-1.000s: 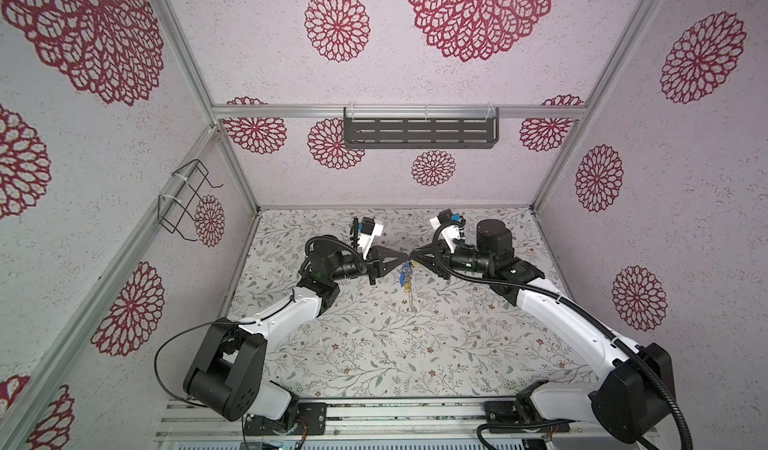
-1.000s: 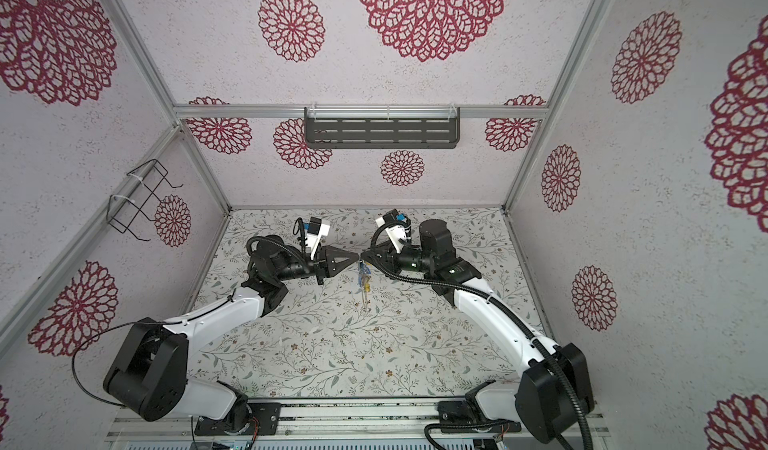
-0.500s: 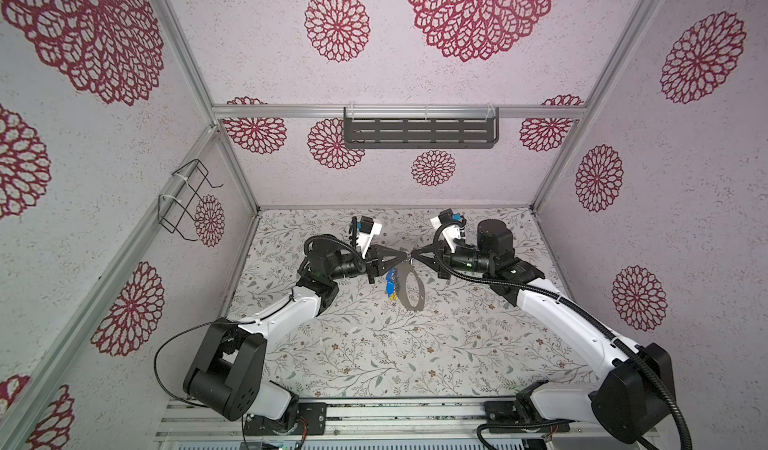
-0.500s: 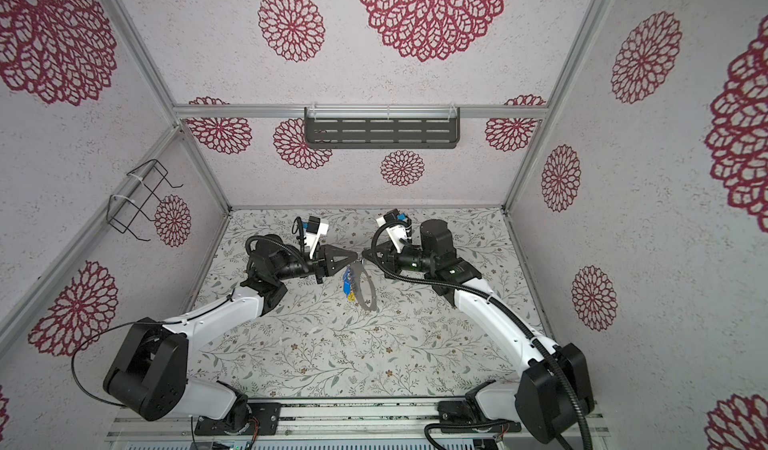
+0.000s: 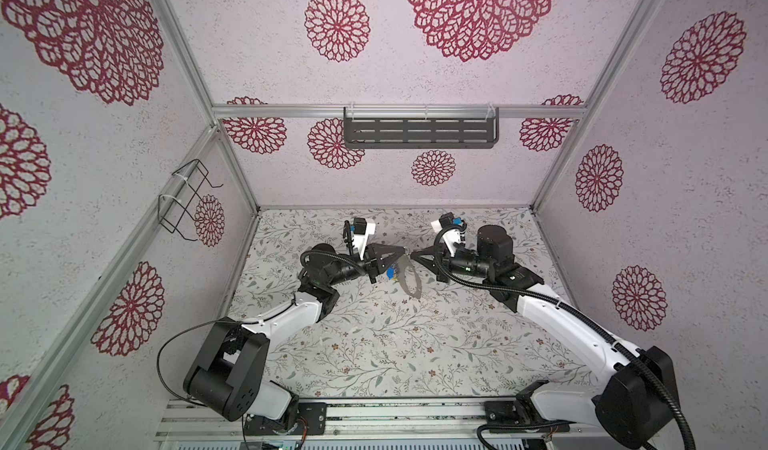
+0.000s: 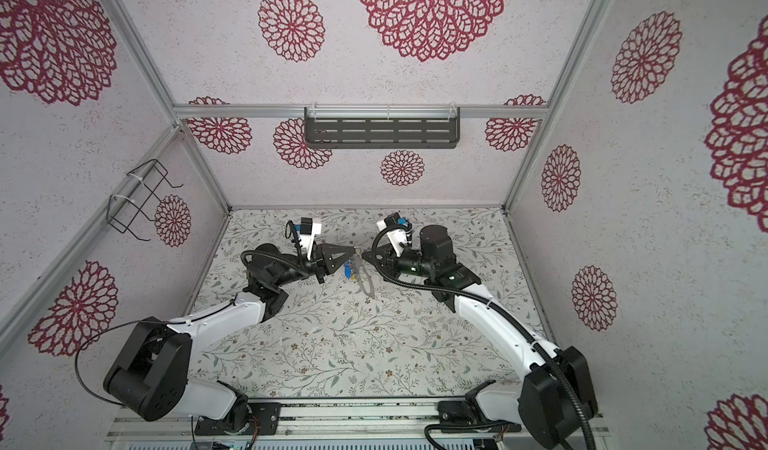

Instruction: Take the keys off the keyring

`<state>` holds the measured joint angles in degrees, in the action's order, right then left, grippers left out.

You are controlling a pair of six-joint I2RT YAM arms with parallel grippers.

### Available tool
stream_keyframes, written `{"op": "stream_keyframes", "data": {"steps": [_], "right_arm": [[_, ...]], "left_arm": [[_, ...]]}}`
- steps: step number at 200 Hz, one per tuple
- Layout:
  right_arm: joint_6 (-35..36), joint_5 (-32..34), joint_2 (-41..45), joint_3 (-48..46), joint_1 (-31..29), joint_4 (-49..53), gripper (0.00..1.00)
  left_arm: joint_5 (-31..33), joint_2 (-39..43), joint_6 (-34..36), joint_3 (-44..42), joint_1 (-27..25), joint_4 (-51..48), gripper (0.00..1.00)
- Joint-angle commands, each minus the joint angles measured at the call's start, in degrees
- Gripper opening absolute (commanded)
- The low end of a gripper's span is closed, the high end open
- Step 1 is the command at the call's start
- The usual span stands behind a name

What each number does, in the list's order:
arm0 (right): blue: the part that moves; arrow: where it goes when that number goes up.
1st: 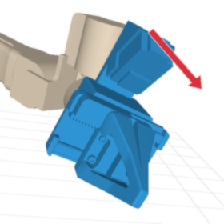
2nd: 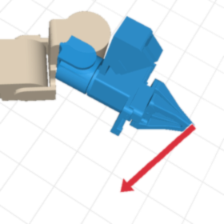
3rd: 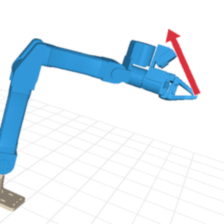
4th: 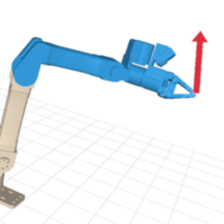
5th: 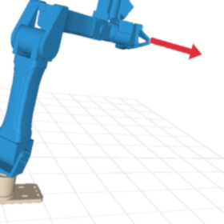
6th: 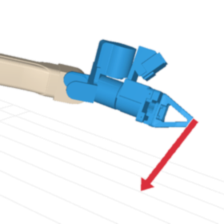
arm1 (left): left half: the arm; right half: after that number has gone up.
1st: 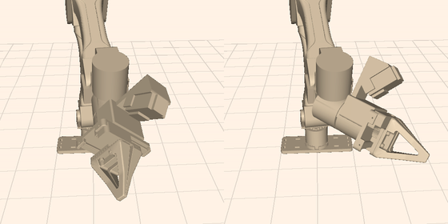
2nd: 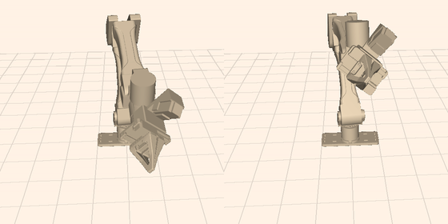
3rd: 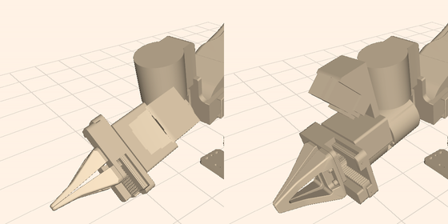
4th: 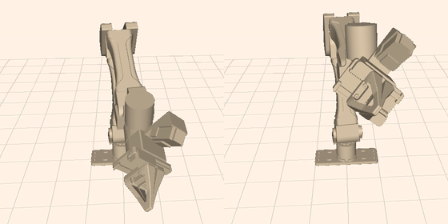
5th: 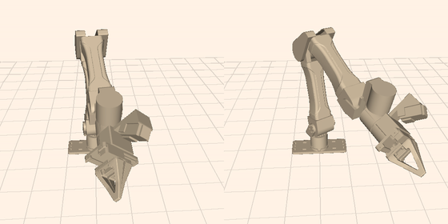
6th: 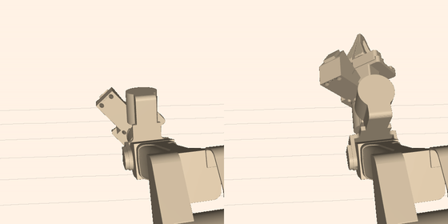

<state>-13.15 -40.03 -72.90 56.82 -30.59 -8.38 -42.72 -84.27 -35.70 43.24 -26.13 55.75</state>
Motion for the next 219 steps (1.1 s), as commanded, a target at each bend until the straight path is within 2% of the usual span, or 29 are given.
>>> {"op": "stream_keyframes", "data": {"steps": [1, 45, 76, 95, 114, 140, 165, 187, 219], "right_arm": [[-3.15, 2.62, 2.39, -1.42, -2.28, -3.7, 0.0], [-5.61, 7.83, 2.24, -3.69, -4.21, -8.66, 0.0], [-4.7, 13.09, 3.99, -3.64, -4.13, -6.76, 0.0], [-3.52, 18.55, 7.14, -4.43, -3.83, -4.78, 0.0], [-3.3, 20.76, 11.0, -6.66, -2.56, -5.72, 0.0], [-4.74, 18.89, 12.94, -6.73, 0.25, -6.09, 0.0], [-7.68, 15.97, 11.09, -4.28, 1.0, -6.88, 0.0], [-12.66, 10.61, 7.35, -1.46, 1.01, -9.38, 0.2], [-17.48, 5.76, 4.68, -1.04, 0.97, -15.75, 0.25]], "left_arm": [[8.91, -1.05, -2.65, -0.2, -0.62, 14.86, 0.0], [14.03, -4.1, -2.8, -1.78, -3.81, 21.37, 0.0], [14.03, -4.95, -3.3, -2.63, -3.95, 22.84, 0.0], [13.59, -4.78, -3.26, -2.51, -3.93, 22.26, 0.0], [12.84, -4.82, -4.22, -1.95, -3.9, 21.47, 0.0], [10.39, -5.52, -6.49, -0.22, -3.71, 19.96, 0.0], [9.86, -6.55, -8.86, 0.11, -3.67, 22.01, 0.0], [9.67, -7.36, -10.89, 0.34, -3.67, 24.35, 0.0], [8.61, -7.42, -11.79, 0.64, -3.67, 24.15, 0.0]]}}
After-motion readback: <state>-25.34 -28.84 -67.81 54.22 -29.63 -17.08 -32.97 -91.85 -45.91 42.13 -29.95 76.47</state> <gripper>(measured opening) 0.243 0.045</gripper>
